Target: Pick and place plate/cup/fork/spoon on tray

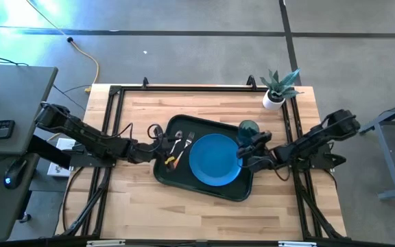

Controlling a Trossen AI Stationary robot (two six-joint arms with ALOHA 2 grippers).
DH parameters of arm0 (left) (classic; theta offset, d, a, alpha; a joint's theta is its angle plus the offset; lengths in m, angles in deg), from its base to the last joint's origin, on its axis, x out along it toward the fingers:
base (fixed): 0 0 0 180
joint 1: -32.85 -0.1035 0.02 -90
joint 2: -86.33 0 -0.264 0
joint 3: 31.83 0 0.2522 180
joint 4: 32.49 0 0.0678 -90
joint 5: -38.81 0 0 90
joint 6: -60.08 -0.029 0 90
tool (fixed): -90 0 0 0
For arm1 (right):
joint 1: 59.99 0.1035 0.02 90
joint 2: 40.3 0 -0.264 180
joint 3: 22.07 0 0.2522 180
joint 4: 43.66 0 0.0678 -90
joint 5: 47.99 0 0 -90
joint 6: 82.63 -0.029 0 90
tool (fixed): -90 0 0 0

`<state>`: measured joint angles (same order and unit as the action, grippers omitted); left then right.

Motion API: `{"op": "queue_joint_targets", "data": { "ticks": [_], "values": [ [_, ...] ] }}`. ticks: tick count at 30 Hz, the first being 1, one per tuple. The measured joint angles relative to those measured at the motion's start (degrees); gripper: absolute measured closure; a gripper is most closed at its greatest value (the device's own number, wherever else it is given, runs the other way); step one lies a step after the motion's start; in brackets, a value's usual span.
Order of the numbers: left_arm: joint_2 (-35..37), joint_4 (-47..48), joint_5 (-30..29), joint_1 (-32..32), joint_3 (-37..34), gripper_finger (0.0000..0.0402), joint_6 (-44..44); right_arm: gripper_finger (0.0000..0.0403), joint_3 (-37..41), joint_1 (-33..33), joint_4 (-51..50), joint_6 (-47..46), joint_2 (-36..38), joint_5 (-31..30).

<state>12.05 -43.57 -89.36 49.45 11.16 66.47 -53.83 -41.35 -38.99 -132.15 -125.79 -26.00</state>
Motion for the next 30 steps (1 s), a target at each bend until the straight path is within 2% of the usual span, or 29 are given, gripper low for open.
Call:
{"op": "queue_joint_targets", "data": {
  "ticks": [5, 8, 11, 18, 23, 30],
  "values": [
    [0.0, 1.1, 0.0, 0.3, 0.0, 0.019, 0.1, 0.0036, 0.0, -0.9, -0.7, -1.0, 1.3, 1.9],
    [0.0, 1.7, 0.2, 0.7, 0.0, 0.019, 0.3, 0.0016, 0.1, -1.0, -1.8, -1.0, 1.6, 6.5],
    [0.0, 2.1, 0.1, 1.0, 0.0, 0.019, 0.5, 0.0008, 0.0, -1.1, -1.2, 0.4, 2.6, 8.1],
    [0.0, 2.8, -0.1, 1.1, 0.0, 0.019, 1.0, 0.0005, 0.1, -1.0, -2.9, 0.5, 5.7, 7.4],
    [0.0, 3.6, 0.0, 1.1, 0.0, 0.019, 1.1, 0.0004, 0.1, -0.8, -8.9, -0.6, 10.9, 8.8],
    [0.0, 4.3, 0.0, 2.1, 0.0, 0.019, 2.4, 0.0004, 0.1, 2.1, -22.0, -9.1, 17.2, 10.2]
  ]
}}
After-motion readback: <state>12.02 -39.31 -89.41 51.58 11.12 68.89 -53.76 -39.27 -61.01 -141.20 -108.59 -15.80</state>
